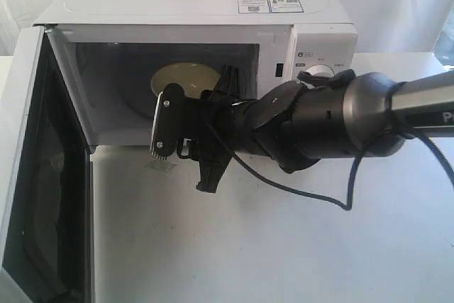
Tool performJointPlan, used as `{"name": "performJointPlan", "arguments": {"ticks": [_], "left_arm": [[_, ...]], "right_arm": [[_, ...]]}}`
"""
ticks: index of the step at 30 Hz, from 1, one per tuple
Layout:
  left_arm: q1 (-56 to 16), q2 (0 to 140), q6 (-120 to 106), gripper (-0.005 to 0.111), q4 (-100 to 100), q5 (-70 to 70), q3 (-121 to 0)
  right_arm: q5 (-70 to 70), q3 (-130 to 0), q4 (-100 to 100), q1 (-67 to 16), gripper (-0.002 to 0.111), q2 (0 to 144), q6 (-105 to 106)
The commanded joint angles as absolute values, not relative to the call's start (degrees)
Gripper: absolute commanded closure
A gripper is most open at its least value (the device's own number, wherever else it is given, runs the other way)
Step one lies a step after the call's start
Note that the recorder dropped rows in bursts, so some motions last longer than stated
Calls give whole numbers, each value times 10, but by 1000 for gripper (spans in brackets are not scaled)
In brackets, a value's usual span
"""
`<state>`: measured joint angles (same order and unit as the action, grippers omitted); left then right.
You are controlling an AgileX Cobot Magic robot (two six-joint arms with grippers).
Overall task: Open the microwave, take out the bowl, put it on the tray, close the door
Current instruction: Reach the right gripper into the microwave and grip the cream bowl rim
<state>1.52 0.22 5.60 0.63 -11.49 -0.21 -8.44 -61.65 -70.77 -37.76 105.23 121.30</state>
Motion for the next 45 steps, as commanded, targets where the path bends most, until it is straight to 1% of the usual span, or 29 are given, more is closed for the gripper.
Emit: {"name": "performJointPlan", "arguments": {"ticks": [1, 15, 19, 37, 39, 45], "left_arm": [[17, 0, 57, 107, 6, -116, 0], [17, 0, 57, 107, 6, -116, 0], [17, 0, 57, 107, 6, -116, 0], [17, 0, 57, 107, 6, -116, 0], [17, 0, 57, 107, 6, -116, 0], [17, 0, 57, 107, 6, -116, 0]], "right_arm": [[-108, -642, -679, -378, 54, 1074, 1226], [-113, -730, -657, -377, 54, 1150, 1226], [-139, -750, -657, -377, 54, 1170, 1226], [-168, -782, -630, -375, 54, 1214, 1226], [-168, -782, -630, -372, 57, 1215, 1226], [-168, -782, -629, -371, 76, 1222, 1221]]}}
